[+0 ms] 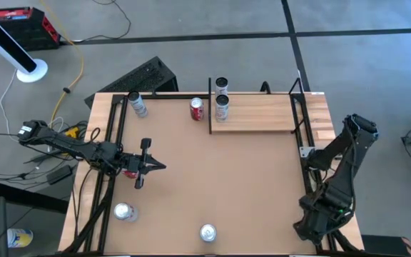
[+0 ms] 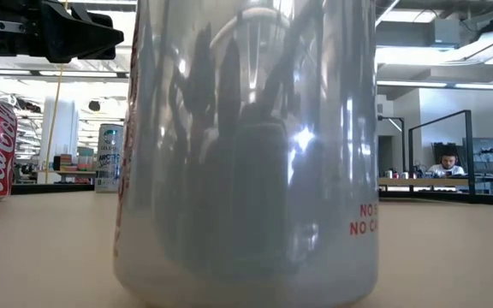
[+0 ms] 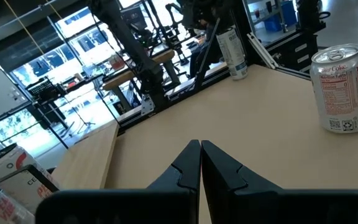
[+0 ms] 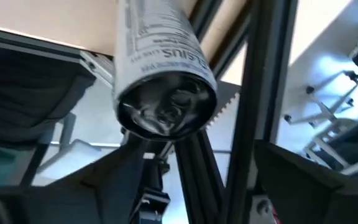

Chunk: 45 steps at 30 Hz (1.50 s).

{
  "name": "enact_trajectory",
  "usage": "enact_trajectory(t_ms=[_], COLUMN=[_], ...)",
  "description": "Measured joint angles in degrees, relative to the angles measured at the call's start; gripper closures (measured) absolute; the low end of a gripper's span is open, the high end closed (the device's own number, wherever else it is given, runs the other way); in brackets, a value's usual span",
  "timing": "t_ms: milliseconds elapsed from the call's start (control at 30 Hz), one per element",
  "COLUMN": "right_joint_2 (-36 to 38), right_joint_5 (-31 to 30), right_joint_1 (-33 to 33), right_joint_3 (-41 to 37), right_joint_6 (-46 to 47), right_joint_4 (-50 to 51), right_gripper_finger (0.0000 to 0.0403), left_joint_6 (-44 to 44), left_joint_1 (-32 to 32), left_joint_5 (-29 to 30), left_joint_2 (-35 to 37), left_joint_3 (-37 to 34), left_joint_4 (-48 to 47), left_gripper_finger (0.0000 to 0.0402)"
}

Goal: Place canned beverage on shelf
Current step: Put the bottom white-blue soda can on the shelf

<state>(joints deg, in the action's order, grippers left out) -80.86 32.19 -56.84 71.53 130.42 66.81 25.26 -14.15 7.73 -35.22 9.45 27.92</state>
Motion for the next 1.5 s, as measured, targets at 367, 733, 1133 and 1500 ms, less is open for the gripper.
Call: enact_trajectory(t_ms=[367, 733, 1133, 1500], right_joint_2=[0.0, 0.0, 0.0, -0.1], right_joint_5=[-4.1, -5.3, -5.0, -4.9], right_joint_1=[-0.3, -0.3, 0.4, 6.7], right_joint_3=[-0.5, -5.3, -6.6, -3.6], right_joint_6=[-1.5, -3.8, -3.2, -15.3], right_joint_4=[-3.1, -9.0, -9.7, -1.0], right_gripper_finger=[0.0006, 0.0007, 0.0072, 0.0126], left_joint_6=[0.0, 0.0, 0.0, 0.0], left_joint_1=[0.0, 0.0, 0.0, 0.0], left_joint_5=[0.0, 0.0, 0.0, 0.0], left_joint_2=[0.0, 0.0, 0.0, 0.0], left_joint_3=[0.0, 0.0, 0.0, 0.0], left_joint_4=[-0.3, -0.3, -0.3, -0.3], left_gripper_finger=[0.0402, 0.0402, 0.0402, 0.0402])
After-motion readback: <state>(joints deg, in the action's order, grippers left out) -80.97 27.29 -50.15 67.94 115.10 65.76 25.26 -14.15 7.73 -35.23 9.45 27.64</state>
